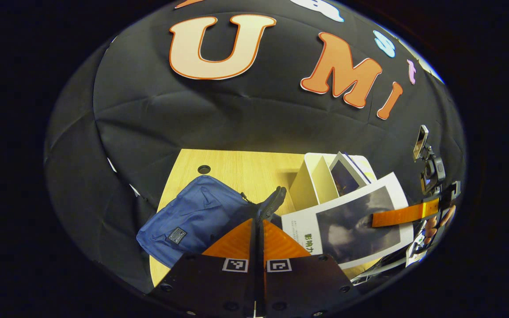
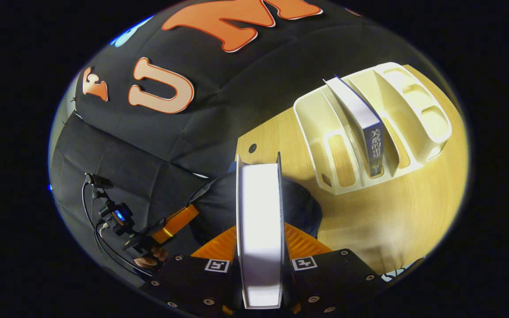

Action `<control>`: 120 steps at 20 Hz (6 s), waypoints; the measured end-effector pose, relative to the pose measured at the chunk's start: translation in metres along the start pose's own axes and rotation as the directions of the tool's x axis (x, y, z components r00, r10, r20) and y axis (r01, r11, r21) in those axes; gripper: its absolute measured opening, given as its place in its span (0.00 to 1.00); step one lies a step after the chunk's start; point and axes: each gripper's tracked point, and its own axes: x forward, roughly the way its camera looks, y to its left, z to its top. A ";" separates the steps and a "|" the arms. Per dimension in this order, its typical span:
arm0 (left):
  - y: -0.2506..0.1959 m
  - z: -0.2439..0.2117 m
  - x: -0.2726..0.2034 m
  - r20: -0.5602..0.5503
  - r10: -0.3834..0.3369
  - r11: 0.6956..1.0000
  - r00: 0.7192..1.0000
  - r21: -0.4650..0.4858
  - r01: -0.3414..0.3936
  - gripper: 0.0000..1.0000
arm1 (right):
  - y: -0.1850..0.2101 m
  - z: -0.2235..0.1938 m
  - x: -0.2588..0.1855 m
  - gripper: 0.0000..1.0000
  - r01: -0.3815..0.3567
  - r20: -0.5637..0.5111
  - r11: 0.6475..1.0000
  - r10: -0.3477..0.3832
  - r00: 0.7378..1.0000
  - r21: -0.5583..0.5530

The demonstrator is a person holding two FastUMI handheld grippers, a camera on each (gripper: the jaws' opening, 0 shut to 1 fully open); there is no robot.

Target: Open the schoolbag, grab two books from the bookshelf and put them into the schoolbag.

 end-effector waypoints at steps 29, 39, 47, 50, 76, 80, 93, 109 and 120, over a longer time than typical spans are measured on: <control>-0.043 -0.017 0.010 -0.105 -0.103 0.991 0.989 0.077 0.111 0.01 | 0.001 -0.075 0.193 0.37 -0.130 0.097 0.901 0.099 0.990 0.413; -0.072 -0.035 0.012 -0.163 -0.160 0.981 0.974 0.084 0.175 0.00 | 0.005 -0.071 0.223 0.36 -0.134 0.127 0.891 0.087 0.988 0.433; -0.067 -0.038 0.012 -0.177 -0.126 0.985 0.976 0.094 0.144 0.01 | 0.016 -0.082 0.246 0.37 -0.153 0.090 0.885 0.126 0.988 0.439; -0.061 -0.037 0.013 -0.176 -0.112 0.988 0.978 0.085 0.128 0.01 | 0.008 -0.083 0.242 0.42 -0.084 0.064 0.889 0.061 0.996 0.450; -0.053 -0.024 0.030 -0.124 -0.070 0.998 0.990 -0.012 0.069 0.01 | -0.085 0.028 -0.004 0.96 0.368 0.163 0.920 -0.346 0.924 -0.135; -0.053 -0.022 0.029 -0.111 -0.059 0.998 0.992 -0.017 0.058 0.01 | -0.111 0.071 -0.039 0.97 0.470 0.202 0.865 -0.436 0.877 -0.173; -0.041 -0.024 0.011 -0.084 -0.020 0.999 0.996 -0.040 0.017 0.01 | -0.130 0.180 -0.030 0.97 0.529 0.086 0.756 -0.541 0.836 -0.385; -0.015 0.013 -0.008 -0.104 0.026 0.999 0.994 0.022 -0.024 0.00 | -0.178 0.181 0.049 0.93 0.555 -0.098 0.686 -0.666 0.740 -0.472; -0.010 0.017 -0.012 -0.098 0.022 1.000 0.995 0.014 -0.021 0.00 | -0.209 0.165 0.074 0.53 0.587 -0.187 0.640 -0.739 0.648 -0.496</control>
